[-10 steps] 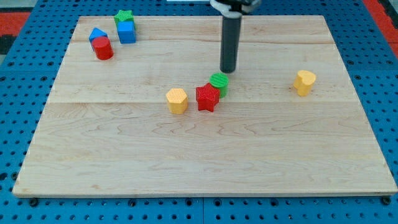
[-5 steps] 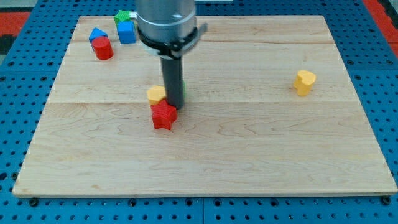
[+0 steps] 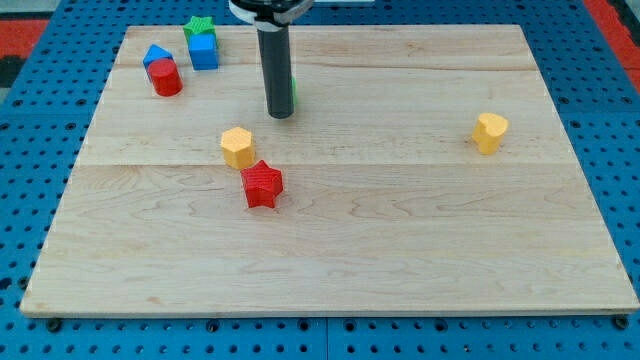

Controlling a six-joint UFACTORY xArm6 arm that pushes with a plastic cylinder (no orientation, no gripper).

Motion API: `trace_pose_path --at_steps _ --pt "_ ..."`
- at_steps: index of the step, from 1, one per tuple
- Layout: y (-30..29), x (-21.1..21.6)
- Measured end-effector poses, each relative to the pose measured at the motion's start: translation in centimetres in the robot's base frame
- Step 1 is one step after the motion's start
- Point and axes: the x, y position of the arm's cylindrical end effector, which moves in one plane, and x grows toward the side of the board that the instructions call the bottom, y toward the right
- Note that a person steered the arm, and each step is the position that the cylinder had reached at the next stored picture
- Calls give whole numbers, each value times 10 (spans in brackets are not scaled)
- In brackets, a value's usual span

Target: Place the green circle at the bottom of the cube

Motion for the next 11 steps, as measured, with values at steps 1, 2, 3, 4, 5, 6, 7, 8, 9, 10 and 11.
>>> trace_pose_path --at_steps 1,2,3,4,5,6,7,8,9,10,11 --pt "14 -6" --pt "-6 -35" --pt "-4 -41" --pt "0 -41" --pt "21 -42" --pt "52 -43" --pt "52 -63" --pt "46 -80" --pt "-21 -75" --pt "-77 -75" --pt "-34 -70"
